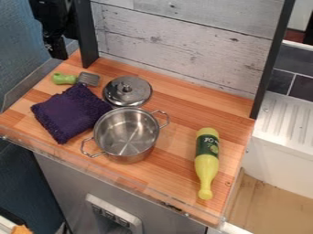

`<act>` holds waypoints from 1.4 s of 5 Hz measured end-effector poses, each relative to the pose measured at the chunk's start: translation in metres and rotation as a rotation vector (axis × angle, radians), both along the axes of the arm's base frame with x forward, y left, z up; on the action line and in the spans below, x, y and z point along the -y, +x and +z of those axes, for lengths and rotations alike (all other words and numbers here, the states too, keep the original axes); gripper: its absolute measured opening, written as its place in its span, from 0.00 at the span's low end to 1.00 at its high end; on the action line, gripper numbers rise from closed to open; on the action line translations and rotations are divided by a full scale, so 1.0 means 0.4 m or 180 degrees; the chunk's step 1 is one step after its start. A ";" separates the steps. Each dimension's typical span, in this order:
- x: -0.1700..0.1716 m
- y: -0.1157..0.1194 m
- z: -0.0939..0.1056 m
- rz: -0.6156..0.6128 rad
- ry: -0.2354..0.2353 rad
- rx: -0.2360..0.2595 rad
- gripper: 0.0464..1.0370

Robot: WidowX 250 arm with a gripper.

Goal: Move the silver pot to the top right side

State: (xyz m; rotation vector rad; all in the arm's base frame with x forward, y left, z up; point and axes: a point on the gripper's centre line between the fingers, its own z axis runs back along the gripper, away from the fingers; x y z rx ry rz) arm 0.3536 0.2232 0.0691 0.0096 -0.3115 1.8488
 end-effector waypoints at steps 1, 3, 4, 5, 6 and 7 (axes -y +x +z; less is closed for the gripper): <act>0.006 -0.009 -0.042 -0.0007 -0.0073 -0.0123 0.96; 0.054 -0.063 -0.023 -0.0026 -0.0130 -0.0135 0.96; 0.104 -0.093 0.005 0.0058 -0.0227 -0.0049 0.96; 0.185 -0.138 0.017 0.0272 -0.0342 -0.0066 0.96; 0.265 -0.182 0.007 0.0381 -0.0431 -0.0050 0.96; 0.341 -0.212 -0.020 0.0478 -0.0438 -0.0148 0.96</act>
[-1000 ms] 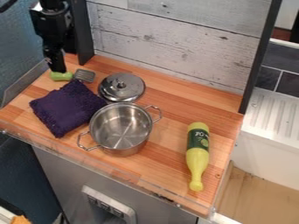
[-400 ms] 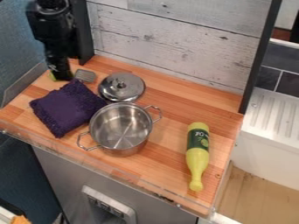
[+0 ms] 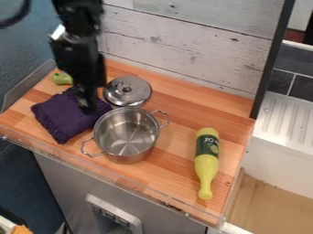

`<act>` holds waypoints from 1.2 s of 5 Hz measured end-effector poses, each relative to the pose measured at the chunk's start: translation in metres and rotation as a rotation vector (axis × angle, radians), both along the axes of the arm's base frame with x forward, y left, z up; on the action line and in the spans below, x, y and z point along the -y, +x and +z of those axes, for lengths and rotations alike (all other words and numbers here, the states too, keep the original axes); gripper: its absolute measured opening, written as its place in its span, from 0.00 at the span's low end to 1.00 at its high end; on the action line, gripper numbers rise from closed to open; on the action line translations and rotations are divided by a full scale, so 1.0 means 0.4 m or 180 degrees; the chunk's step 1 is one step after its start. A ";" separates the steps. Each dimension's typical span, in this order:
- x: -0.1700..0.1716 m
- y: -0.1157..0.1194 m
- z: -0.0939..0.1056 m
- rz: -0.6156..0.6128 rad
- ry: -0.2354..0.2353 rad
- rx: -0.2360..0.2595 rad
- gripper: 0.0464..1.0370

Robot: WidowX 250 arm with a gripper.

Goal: Move the silver pot to the top right side

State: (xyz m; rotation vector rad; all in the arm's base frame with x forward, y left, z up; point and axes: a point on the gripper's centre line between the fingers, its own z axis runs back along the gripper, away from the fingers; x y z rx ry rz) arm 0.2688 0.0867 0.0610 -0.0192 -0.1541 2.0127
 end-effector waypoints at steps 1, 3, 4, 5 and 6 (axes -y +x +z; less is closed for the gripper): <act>0.041 -0.040 -0.045 0.0092 -0.0131 -0.0109 0.96; 0.071 -0.068 -0.108 0.0027 -0.0039 -0.0167 0.96; 0.071 -0.082 -0.141 -0.0077 -0.0017 -0.0260 0.96; 0.084 -0.081 -0.166 -0.0215 -0.0054 -0.0323 0.91; 0.097 -0.068 -0.174 -0.0377 -0.0090 -0.0377 0.74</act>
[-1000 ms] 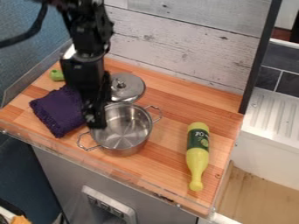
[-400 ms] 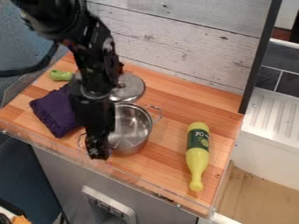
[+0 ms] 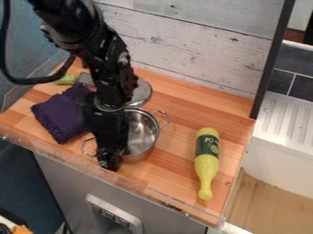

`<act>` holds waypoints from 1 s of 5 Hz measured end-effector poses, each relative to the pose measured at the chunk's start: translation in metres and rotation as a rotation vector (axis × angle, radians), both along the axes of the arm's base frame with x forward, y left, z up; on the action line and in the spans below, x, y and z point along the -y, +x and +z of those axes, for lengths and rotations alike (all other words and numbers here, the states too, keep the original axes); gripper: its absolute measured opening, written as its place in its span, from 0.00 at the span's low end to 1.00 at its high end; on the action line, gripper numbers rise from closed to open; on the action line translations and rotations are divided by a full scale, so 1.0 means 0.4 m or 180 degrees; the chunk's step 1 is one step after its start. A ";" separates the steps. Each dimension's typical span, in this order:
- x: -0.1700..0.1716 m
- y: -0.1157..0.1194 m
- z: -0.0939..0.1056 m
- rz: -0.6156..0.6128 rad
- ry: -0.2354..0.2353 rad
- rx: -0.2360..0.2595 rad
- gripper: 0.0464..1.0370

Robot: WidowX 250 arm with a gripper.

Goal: Move the silver pot to the top right side

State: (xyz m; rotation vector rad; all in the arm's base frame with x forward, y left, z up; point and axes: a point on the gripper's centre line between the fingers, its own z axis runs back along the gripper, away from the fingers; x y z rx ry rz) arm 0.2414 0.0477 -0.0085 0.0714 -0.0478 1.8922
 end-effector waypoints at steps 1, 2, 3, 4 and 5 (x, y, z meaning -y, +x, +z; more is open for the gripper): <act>0.010 0.002 -0.001 -0.0118 0.0026 -0.0005 0.44; 0.013 0.004 -0.001 -0.0234 -0.0001 -0.0002 0.17; 0.008 0.019 0.018 -0.0385 0.0027 0.0043 0.06; -0.003 0.028 0.048 -0.0511 0.0014 0.0093 0.03; -0.012 0.040 0.076 -0.0584 -0.0015 0.0217 0.03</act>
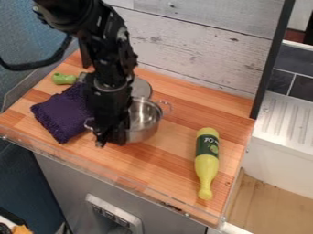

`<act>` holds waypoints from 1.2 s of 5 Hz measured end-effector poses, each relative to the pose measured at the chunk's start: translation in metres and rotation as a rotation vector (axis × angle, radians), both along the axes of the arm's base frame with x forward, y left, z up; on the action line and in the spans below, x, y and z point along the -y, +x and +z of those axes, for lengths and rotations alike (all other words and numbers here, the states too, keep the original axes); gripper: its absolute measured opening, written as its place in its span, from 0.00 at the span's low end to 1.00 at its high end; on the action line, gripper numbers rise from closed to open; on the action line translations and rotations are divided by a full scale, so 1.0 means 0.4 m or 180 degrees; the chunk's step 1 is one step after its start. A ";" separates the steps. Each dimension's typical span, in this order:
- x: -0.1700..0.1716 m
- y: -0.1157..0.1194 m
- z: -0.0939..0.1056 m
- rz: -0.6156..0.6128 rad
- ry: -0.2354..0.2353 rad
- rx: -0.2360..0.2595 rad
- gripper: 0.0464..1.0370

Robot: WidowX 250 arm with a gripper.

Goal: Move the silver pot to the top right side

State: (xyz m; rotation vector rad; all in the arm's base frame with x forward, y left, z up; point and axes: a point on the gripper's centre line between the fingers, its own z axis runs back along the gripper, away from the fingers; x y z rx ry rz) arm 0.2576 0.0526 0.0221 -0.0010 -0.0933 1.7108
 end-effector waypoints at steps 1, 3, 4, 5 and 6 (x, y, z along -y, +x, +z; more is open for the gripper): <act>-0.015 0.018 0.033 0.0052 -0.0045 0.0118 0.03; -0.002 0.083 0.078 -0.0107 -0.0167 0.0328 0.03; 0.035 0.108 0.059 -0.0407 -0.0390 0.0302 0.03; 0.085 0.135 0.026 -0.0782 -0.0508 0.0228 0.03; 0.118 0.157 -0.016 -0.0999 -0.0467 0.0108 0.03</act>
